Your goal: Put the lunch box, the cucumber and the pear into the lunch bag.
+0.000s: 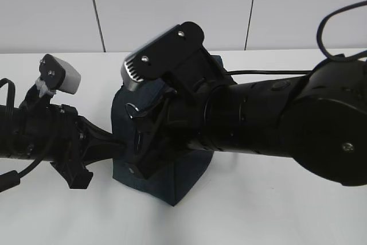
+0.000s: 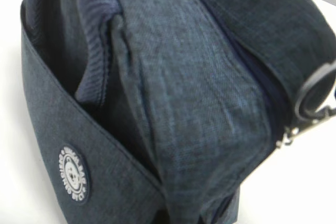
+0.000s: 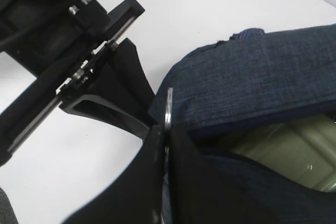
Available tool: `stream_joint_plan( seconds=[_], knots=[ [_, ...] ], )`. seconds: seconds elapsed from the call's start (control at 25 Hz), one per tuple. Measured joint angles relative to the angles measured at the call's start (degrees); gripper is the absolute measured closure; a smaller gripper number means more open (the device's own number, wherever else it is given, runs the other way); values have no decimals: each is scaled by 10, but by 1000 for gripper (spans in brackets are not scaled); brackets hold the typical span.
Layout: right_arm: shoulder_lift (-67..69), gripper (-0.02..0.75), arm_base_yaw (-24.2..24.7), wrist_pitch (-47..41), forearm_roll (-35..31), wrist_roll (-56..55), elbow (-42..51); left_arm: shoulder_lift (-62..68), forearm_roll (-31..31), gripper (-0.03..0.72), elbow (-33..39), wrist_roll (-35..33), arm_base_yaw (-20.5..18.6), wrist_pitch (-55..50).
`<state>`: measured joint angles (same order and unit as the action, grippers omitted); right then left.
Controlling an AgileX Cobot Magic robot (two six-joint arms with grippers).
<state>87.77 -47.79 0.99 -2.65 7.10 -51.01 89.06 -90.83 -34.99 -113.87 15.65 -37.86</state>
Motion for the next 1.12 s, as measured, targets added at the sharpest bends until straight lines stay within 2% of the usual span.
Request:
stream_joint_plan(
  seconds=[0.28, 0.4, 0.8, 1.12],
  knots=[
    [0, 738, 3, -4, -28, 0, -26, 0, 0, 679, 0, 0, 0, 0],
    [0, 738, 23, -25, -46, 0, -49, 0, -3, 681, 0, 0, 0, 0],
    [36, 738, 153, -29, -59, 0, -109, 0, -5, 683, -2, 0, 0, -4],
    [138, 738, 227, -87, -57, 0, -254, 0, 2, 685, -3, 0, 0, -2]
  ],
)
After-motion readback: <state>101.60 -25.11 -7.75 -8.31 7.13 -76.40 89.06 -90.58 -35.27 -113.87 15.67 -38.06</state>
